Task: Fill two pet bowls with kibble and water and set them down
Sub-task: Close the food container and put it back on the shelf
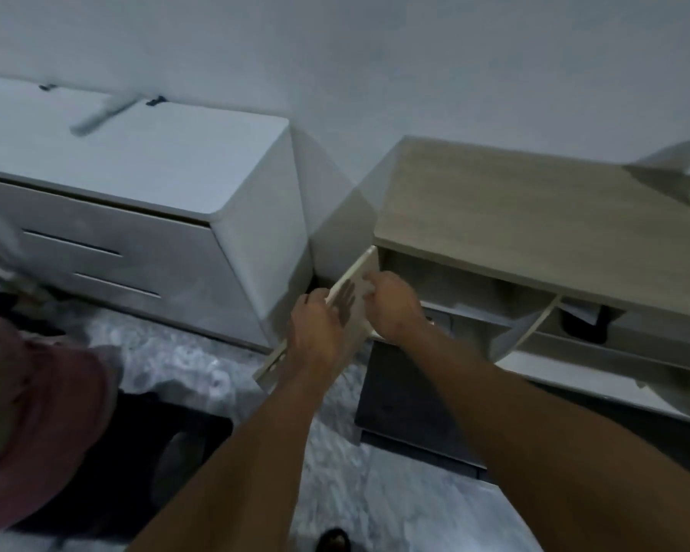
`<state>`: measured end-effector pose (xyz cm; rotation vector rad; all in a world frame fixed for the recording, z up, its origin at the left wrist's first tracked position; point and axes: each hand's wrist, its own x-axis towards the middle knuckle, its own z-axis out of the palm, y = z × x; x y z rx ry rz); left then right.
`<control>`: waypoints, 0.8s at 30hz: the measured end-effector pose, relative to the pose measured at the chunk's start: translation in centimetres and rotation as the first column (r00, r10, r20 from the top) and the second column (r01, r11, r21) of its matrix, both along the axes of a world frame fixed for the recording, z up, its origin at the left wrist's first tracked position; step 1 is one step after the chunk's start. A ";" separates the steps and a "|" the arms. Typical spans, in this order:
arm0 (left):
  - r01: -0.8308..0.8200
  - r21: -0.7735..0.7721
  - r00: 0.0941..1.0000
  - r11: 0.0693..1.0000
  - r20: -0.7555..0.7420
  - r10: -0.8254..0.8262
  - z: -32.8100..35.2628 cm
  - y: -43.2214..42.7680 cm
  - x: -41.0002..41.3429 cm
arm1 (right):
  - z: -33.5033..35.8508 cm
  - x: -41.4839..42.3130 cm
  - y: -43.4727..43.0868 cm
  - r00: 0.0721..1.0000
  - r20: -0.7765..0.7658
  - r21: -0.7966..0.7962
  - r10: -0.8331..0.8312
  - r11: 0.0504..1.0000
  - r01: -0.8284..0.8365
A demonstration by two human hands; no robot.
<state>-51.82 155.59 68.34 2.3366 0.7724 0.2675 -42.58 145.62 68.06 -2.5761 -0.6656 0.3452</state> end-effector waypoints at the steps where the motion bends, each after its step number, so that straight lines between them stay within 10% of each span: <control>1: -0.004 0.005 1.000 1.000 -0.011 0.004 0.5 0.7 -0.9 | 0.5 -0.4 0.7 0.998 -0.007 -0.052 0.066 0.996 -0.066; 10: -0.156 -0.041 0.936 0.987 -0.326 0.134 -1.6 5.9 -6.7 | -0.7 -1.9 5.5 0.944 -0.118 -0.341 0.308 0.880 -0.330; 24: 0.030 -0.460 0.899 0.887 -0.375 -0.225 -2.1 0.6 -5.2 | 0.0 -3.4 0.5 0.994 -0.099 -0.250 0.048 0.966 -0.071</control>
